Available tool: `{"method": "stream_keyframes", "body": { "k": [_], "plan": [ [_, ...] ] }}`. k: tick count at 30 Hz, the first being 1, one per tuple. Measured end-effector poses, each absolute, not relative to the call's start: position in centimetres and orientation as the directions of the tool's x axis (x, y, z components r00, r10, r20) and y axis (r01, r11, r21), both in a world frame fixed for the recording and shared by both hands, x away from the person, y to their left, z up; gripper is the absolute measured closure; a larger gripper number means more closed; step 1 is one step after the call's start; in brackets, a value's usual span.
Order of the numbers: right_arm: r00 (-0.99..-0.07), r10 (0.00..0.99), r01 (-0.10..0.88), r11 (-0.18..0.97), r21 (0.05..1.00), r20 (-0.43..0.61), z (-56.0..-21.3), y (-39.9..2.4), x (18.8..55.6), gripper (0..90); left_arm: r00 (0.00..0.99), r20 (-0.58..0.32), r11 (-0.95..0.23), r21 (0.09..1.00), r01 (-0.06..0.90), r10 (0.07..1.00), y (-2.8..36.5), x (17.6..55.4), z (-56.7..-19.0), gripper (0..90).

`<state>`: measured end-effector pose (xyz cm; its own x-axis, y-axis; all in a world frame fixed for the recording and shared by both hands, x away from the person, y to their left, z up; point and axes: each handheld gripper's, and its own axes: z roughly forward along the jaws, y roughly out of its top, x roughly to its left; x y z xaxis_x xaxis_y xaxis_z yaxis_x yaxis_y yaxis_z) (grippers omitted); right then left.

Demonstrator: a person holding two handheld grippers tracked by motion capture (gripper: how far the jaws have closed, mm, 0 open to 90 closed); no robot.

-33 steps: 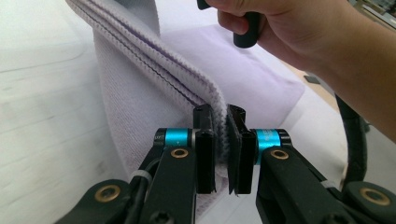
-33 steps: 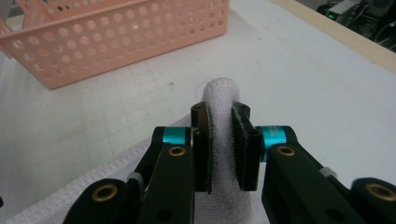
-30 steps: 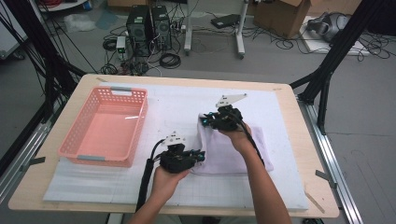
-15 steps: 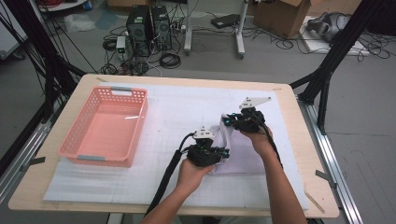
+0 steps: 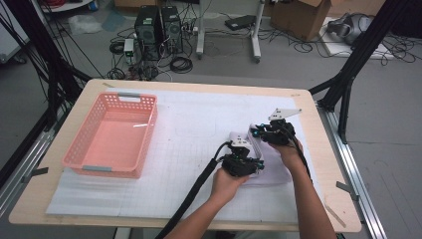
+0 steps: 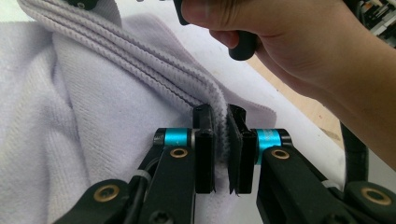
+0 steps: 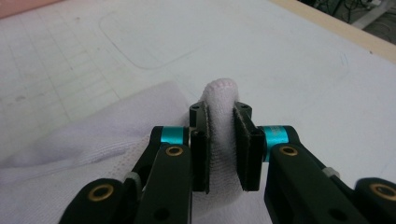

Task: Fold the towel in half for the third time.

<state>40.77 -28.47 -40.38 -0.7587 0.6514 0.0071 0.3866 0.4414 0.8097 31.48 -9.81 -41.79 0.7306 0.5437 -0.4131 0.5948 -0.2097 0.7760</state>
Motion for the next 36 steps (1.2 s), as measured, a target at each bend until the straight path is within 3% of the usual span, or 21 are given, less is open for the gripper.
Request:
{"method": "stream_keyframes", "body": {
  "k": [4, 6, 8, 10, 21, 31, 36],
  "plan": [
    [-0.744, 0.668, 0.401, 0.428, 0.810, 0.015, -41.1, -29.3, 40.6, 77.1, 0.727, -0.425, -0.213, 0.766, 0.606, 0.540, -10.6, 31.5, -42.1, 76.8],
    [-0.737, 0.676, 0.408, 0.424, 0.808, 0.017, -41.2, -29.6, 40.5, 74.0, 0.738, -0.409, -0.206, 0.785, 0.585, 0.537, -10.5, 31.2, -41.9, 63.1],
    [-0.722, 0.692, 0.419, 0.416, 0.807, 0.018, -41.0, -30.0, 40.3, 62.6, 0.751, -0.381, -0.184, 0.817, 0.546, 0.540, -9.8, 30.5, -41.3, 47.9],
    [-0.699, 0.714, 0.435, 0.394, 0.810, 0.029, -40.9, -30.4, 40.1, 54.0, 0.757, -0.348, -0.164, 0.845, 0.508, 0.553, -8.5, 30.0, -40.7, 39.0],
    [-0.578, 0.815, 0.498, 0.321, 0.805, 0.032, -40.6, -34.1, 37.0, 50.8, 0.727, -0.271, -0.093, 0.904, 0.417, 0.630, 0.7, 30.8, -41.4, 29.7],
    [-0.602, 0.793, 0.500, 0.277, 0.821, 0.098, -41.2, -34.7, 32.0, 53.6, 0.684, -0.234, -0.086, 0.913, 0.399, 0.691, 5.4, 30.9, -42.8, 19.7],
    [-0.624, 0.766, 0.526, 0.266, 0.808, 0.155, -42.3, -33.4, 30.3, 46.1, 0.666, -0.237, -0.077, 0.911, 0.405, 0.707, 7.1, 30.7, -43.3, 19.9]
  ]
}}
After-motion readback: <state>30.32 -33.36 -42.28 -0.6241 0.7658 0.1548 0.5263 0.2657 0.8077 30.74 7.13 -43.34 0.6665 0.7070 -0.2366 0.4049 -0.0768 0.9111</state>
